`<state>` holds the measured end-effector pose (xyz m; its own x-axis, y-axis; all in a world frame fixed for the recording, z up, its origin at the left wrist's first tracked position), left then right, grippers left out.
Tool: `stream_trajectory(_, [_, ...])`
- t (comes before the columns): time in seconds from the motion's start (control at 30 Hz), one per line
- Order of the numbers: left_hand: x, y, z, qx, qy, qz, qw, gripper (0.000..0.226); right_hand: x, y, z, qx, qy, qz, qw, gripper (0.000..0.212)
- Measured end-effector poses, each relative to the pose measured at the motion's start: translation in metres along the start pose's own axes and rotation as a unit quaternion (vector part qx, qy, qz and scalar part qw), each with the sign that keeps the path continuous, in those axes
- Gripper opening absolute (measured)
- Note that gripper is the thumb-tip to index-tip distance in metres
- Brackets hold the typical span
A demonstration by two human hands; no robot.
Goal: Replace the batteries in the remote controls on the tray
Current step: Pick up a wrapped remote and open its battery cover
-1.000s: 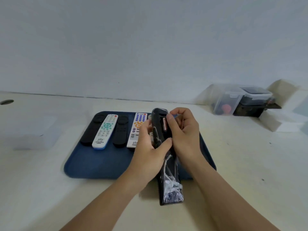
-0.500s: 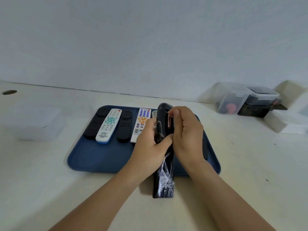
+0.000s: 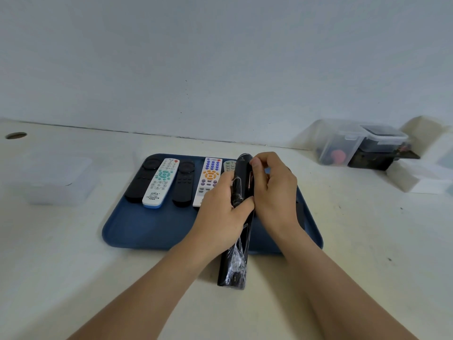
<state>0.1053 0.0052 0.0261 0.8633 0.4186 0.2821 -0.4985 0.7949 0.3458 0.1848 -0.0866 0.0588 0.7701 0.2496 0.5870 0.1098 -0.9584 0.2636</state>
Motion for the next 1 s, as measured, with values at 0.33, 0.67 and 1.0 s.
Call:
stream_trajectory(0.33, [-0.002, -0.003, 0.001, 0.019, 0.011, -0.02, 1.0, 0.019, 0.0, -0.007, 0.022, 0.065, -0.051, -0.025, 0.996, 0.007])
stream_trajectory(0.67, [0.003, 0.002, -0.004, -0.013, 0.034, -0.001, 0.999, 0.023, -0.008, -0.002, 0.02, 0.058, -0.102, 0.005, 0.993, 0.007])
stream_trajectory(1.0, [0.003, 0.005, -0.016, -0.067, 0.096, -0.005, 0.993, 0.02, -0.015, -0.016, 0.055, 0.315, -0.351, -0.014, 0.882, 0.018])
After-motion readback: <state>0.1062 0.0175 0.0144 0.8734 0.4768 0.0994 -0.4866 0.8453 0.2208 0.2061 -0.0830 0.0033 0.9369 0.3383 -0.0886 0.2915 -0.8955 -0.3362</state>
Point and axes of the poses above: each hand's wrist, its own x-axis towards the middle knuckle, its own y-axis out of the back of the hand, z = x × y, the point moved 7 cm from there along x, towards the middle knuckle, and after that the axes turned 4 degrees about x, right-handed, at the moved point
